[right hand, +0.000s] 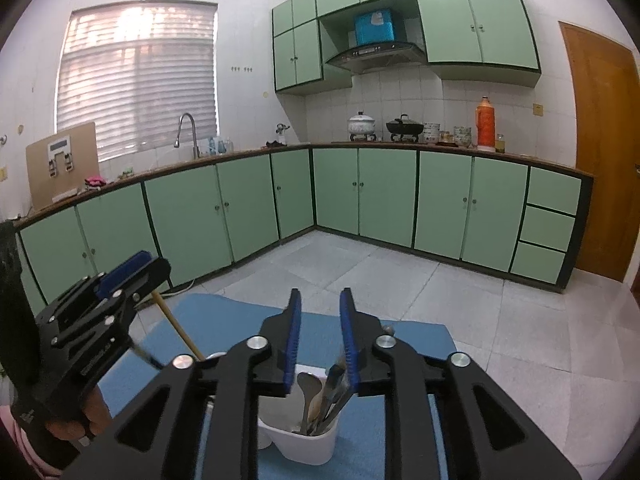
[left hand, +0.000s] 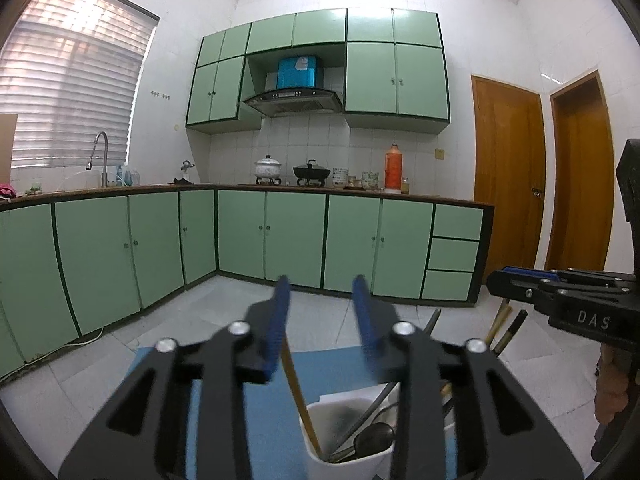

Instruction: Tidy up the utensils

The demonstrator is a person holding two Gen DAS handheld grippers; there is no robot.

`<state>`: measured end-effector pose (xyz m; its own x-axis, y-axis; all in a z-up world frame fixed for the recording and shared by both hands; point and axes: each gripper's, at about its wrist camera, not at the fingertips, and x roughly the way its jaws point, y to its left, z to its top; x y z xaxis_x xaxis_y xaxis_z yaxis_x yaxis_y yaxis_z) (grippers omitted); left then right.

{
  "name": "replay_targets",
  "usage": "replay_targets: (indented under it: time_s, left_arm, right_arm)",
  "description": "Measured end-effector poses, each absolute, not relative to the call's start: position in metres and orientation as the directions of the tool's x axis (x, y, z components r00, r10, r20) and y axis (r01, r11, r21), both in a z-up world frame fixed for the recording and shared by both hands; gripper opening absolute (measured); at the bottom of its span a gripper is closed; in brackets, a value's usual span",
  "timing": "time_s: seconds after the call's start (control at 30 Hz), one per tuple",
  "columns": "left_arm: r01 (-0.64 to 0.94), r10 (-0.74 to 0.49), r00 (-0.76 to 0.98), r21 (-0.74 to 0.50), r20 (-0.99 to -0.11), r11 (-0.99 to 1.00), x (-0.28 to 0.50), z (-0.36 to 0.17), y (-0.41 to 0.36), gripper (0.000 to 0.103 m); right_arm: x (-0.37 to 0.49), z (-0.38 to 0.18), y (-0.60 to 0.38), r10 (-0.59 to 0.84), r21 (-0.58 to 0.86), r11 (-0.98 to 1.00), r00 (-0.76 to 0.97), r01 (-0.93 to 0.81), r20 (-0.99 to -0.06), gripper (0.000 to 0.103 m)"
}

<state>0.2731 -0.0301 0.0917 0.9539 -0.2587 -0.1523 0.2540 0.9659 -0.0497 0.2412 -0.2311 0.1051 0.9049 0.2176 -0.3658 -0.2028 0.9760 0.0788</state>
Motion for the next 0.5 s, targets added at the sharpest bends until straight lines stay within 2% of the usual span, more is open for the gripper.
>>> replay_targets:
  time_s: [0.3, 0.5]
  left_arm:
    - [0.232, -0.239, 0.965, -0.078, -0.109, 0.97, 0.235, 0.102, -0.012, 0.075]
    - [0.215, -0.222, 0.971, -0.083, -0.083, 0.973, 0.207, 0.106, -0.005, 0.088]
  right_arm:
    - [0.21, 0.113, -0.247, 0.209, 0.094, 0.977, 0.929, -0.19, -0.305, 0.035]
    - [0.19, 0.114, -0.258, 0.206, 0.118, 0.977, 0.942, -0.18, -0.265, 0.042]
